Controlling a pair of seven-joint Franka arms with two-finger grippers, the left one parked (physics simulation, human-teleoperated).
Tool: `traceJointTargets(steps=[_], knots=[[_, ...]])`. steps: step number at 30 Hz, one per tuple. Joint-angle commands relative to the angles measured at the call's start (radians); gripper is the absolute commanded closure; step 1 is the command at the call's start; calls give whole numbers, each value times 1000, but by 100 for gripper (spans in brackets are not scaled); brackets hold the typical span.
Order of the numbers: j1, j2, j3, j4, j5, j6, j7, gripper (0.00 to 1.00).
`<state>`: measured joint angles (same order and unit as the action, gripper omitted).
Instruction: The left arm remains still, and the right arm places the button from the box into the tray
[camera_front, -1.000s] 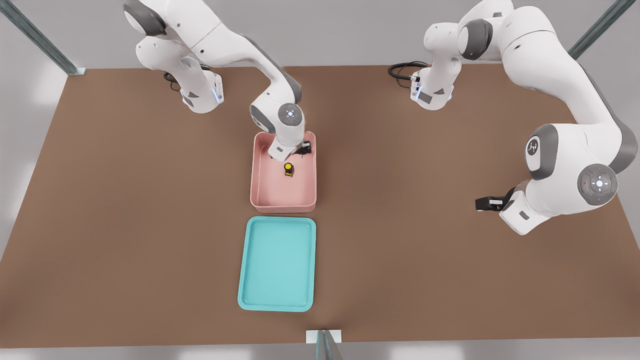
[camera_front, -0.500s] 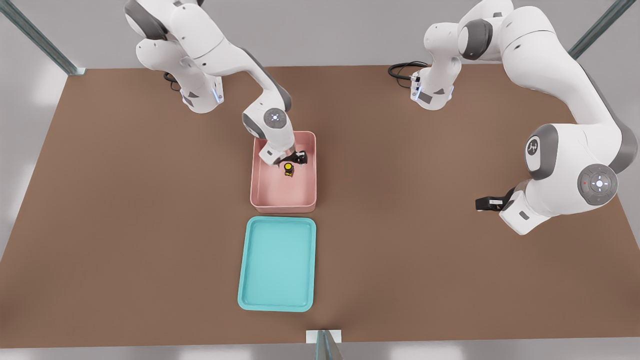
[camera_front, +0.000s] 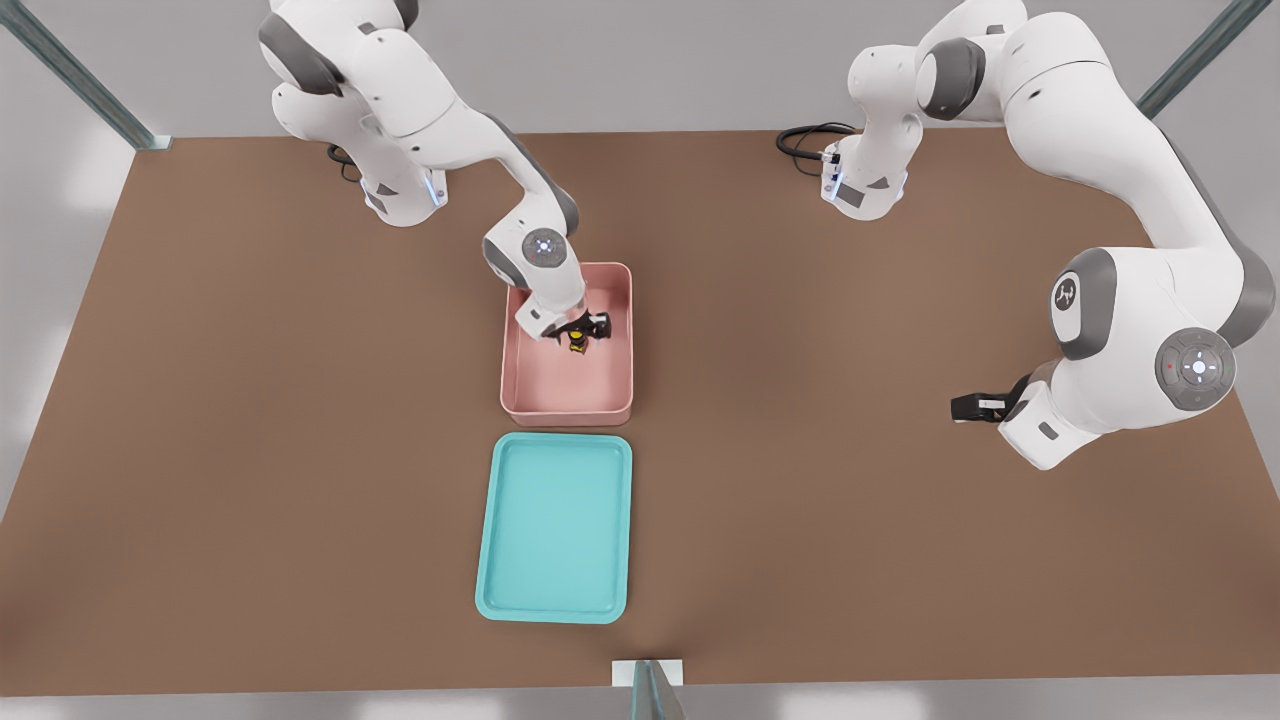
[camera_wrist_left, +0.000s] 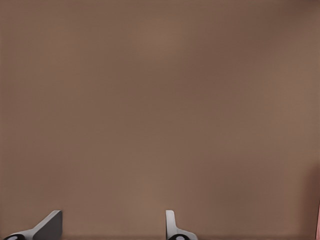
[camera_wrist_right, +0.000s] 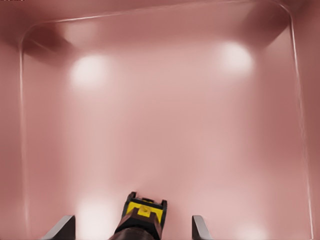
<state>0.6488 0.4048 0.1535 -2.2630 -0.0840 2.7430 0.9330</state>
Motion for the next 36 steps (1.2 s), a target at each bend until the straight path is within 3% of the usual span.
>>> traceJointTargets(steps=[1, 2, 4, 7, 13, 14, 17, 20, 26, 27, 30, 35, 36], knots=[[0, 0, 0, 0, 1, 23, 7, 24], [2, 0, 0, 0, 1, 23, 7, 36], [0, 0, 0, 0, 1, 21, 7, 52], [0, -1, -2, 2, 0, 15, 9, 60], [-5, -73, -20, 76, 32, -201, -106, 60], [-5, -84, -40, 141, 104, -281, -206, 60], [-14, -49, -115, 345, 104, -414, -293, 60], [-18, 58, -224, 618, 213, -539, -513, 61], [-124, 459, -200, 1149, 205, -572, -635, 62], [-172, 476, -170, 1163, 205, -551, -703, 62], [-262, 511, -172, 1162, 208, -516, -918, 62], [-261, 574, -134, 1211, 213, -456, -858, 63], [-261, 574, -134, 1212, 213, -457, -856, 19]])
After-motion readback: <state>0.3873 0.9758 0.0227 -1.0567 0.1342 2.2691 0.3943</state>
